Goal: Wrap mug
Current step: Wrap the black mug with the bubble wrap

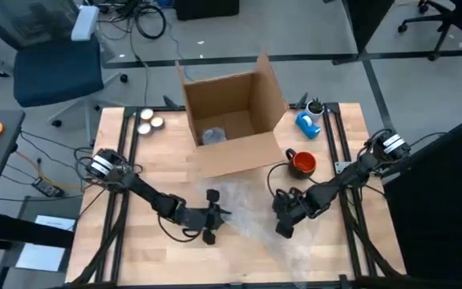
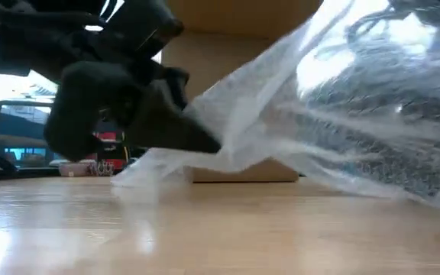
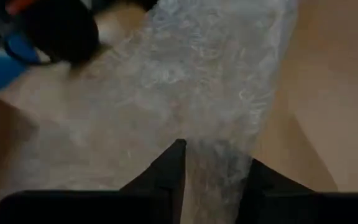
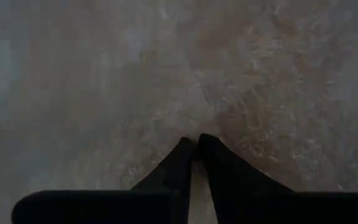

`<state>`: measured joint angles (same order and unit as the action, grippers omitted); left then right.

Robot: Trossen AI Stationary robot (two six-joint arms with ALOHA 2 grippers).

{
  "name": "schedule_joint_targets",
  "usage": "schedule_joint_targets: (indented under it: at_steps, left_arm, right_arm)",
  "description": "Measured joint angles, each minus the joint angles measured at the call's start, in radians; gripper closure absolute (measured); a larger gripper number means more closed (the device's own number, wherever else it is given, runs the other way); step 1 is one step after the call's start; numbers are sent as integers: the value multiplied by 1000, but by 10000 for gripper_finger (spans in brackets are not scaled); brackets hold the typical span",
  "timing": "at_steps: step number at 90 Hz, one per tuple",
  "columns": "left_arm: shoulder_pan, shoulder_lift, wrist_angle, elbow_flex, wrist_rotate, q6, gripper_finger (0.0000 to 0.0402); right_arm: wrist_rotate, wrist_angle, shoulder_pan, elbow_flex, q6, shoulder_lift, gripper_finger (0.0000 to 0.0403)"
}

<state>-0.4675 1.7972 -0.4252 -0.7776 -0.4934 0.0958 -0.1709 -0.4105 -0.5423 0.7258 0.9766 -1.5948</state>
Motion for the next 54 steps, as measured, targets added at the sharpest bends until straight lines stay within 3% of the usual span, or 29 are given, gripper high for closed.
schedule_joint_targets:
  at_steps: [16,39,54]
  left_arm:
    - [-18,-111,269,0,2,-82,323]
    - [-67,-298,461,0,0,-187,323]
    - [-102,-411,687,0,-4,-369,323]
  right_arm:
    - [-4,-64,-21,1,12,1,383]
    - [-18,-78,-21,0,16,2,383]
    - [-28,-84,-22,0,17,2,383]
